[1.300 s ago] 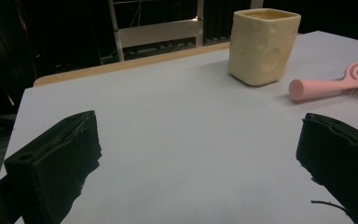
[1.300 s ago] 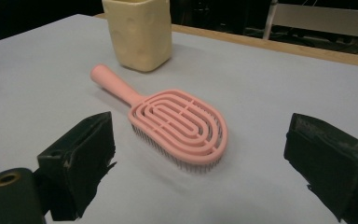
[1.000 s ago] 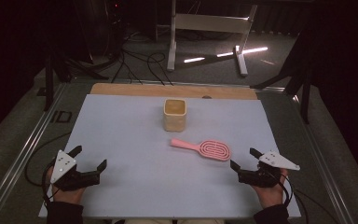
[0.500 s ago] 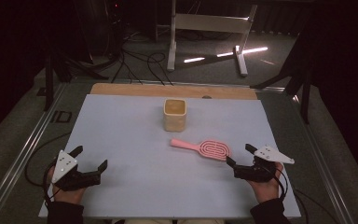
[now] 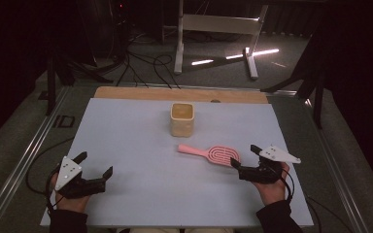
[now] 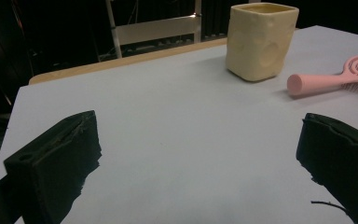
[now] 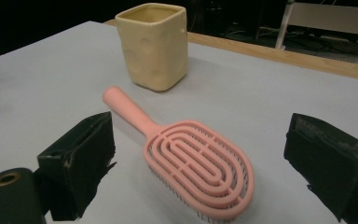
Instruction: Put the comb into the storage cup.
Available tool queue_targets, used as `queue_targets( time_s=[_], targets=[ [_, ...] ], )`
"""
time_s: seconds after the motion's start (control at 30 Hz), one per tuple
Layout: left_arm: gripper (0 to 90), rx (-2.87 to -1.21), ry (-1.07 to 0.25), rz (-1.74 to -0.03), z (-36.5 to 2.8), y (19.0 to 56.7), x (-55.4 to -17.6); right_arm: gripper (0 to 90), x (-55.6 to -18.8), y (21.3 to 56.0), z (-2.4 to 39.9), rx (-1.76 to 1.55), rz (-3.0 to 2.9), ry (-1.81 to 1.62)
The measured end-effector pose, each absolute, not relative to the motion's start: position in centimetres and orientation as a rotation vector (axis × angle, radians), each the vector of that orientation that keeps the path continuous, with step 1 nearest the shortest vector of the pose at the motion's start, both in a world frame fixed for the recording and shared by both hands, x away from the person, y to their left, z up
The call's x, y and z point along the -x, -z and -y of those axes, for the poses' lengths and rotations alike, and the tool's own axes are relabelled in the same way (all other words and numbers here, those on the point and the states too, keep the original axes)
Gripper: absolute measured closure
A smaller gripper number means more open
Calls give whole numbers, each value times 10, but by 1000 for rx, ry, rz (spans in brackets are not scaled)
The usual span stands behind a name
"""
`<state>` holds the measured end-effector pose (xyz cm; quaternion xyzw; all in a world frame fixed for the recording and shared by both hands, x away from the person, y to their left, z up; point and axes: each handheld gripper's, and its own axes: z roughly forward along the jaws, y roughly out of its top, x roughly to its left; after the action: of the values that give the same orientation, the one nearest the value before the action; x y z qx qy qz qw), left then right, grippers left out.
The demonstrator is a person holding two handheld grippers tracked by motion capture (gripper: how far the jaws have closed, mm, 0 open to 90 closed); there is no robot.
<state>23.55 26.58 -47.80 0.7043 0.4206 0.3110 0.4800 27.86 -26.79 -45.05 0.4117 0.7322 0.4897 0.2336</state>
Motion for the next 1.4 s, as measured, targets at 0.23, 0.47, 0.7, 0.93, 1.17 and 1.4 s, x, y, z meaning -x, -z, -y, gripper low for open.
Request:
queue_targets(
  time_s=[0.23,0.47,0.7,0.93,1.17,1.4],
  targets=[
    [2,-1721,-757,-1026,-265,479,-236,86,-285,448,262,-1133,-2016,-1343],
    [2,-1730,-761,-1023,-263,480,-236,86,-290,447,256,-1134,-2022,-1348],
    [2,-1732,-760,-1023,-263,480,-236,86,-296,445,247,-1126,-2031,-1356],
    [2,-1736,-760,-1021,-263,480,-236,86,-302,444,236,-1115,-2046,-1360],
    [2,-1736,-761,-1020,-263,480,-236,86,-309,441,227,-1108,-2057,-1360],
    [2,-1736,-761,-1020,-263,481,-237,86,-316,440,217,-1103,-2060,-1372]
  ],
)
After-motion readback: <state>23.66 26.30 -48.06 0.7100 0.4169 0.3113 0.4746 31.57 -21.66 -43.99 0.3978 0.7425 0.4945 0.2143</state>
